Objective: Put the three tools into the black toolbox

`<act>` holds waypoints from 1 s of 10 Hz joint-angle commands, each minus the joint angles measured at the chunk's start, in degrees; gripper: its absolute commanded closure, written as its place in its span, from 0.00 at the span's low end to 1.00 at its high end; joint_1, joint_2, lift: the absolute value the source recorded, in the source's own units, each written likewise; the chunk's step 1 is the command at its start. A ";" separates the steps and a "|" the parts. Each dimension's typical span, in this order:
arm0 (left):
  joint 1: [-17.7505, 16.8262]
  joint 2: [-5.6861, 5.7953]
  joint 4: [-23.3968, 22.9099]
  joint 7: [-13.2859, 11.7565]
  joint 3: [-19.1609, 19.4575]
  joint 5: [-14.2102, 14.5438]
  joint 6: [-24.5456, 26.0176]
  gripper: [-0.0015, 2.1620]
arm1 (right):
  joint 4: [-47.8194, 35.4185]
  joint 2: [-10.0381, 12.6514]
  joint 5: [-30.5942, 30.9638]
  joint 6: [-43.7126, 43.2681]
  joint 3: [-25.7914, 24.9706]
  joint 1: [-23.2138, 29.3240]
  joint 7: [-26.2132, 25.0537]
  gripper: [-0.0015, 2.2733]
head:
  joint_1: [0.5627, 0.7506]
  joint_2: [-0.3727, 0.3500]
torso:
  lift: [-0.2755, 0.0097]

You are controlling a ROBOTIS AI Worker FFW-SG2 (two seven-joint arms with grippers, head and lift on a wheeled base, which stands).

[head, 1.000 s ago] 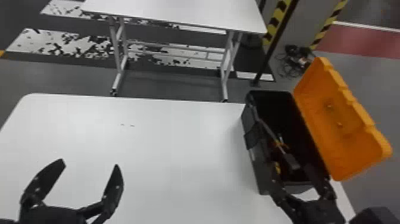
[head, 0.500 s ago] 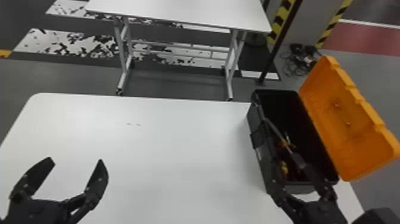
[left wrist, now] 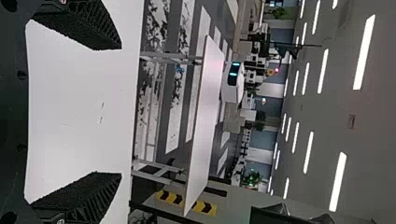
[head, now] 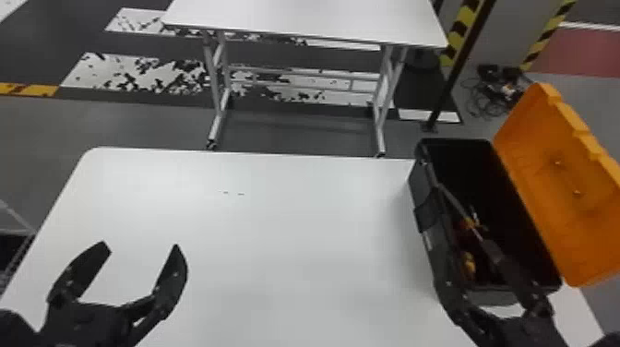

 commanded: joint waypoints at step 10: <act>0.97 -0.52 -0.89 -0.09 -0.39 0.43 -0.70 0.02 | -0.10 0.03 -1.02 -3.69 -0.69 1.67 0.09 0.04 | 0.70 0.40 | 0.79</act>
